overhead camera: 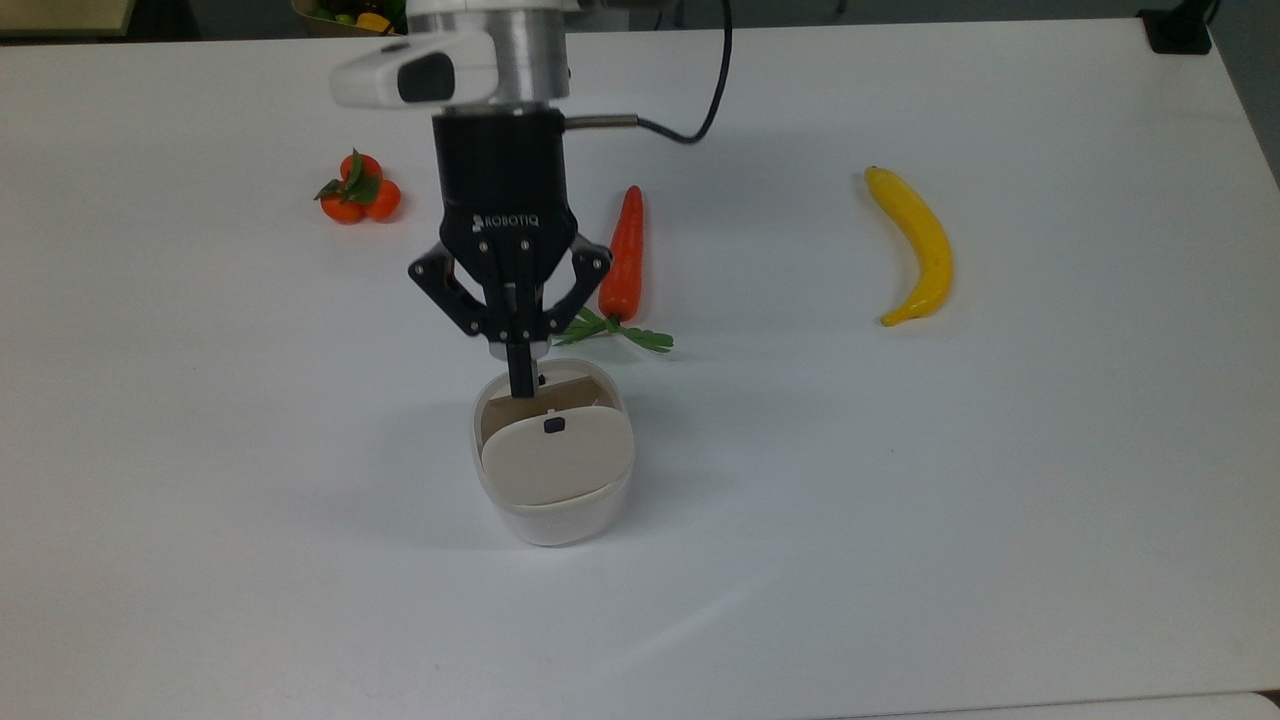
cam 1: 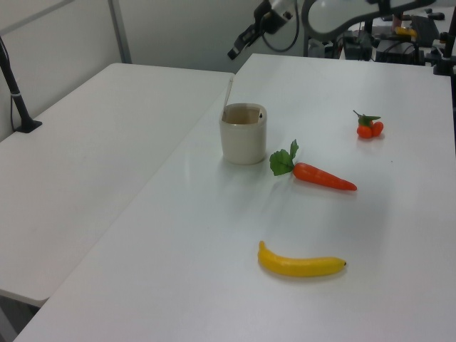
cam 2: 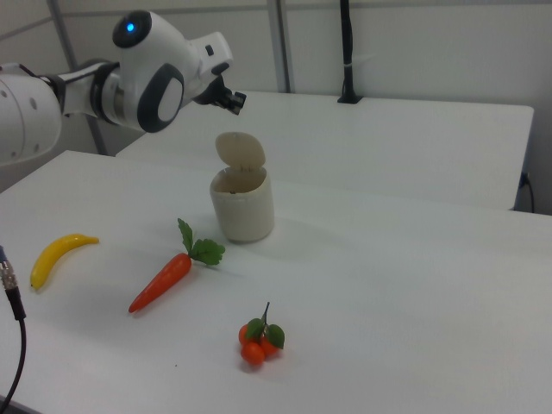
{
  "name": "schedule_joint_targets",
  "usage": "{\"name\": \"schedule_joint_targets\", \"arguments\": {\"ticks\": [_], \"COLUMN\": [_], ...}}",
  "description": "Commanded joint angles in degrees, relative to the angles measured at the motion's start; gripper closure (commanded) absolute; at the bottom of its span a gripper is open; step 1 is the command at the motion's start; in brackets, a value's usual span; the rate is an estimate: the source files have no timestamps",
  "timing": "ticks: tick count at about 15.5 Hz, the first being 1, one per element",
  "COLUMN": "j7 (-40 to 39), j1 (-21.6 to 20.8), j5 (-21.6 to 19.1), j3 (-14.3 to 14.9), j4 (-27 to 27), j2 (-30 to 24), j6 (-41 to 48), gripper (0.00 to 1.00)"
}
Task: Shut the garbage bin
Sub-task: 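Move the gripper over the cream bin behind its raised lid, then push the raised lid down with the gripper fingertips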
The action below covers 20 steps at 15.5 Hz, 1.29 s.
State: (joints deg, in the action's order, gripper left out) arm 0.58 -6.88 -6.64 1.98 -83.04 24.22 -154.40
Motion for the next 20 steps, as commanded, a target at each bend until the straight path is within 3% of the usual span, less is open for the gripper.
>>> {"name": "schedule_joint_targets", "arguments": {"ticks": [1,14,20], "j7": [0.6,0.0,-0.1], "j1": [-0.4,0.1,0.3], "j5": [-0.5,1.1,1.4], "j3": [-0.2,-0.2,-0.2], "j4": [1.4,-0.7,-5.1], "j2": [3.3,4.1,2.1], "j6": [-4.4,-5.0,-4.5], "gripper": [1.0,1.0,1.0]}}
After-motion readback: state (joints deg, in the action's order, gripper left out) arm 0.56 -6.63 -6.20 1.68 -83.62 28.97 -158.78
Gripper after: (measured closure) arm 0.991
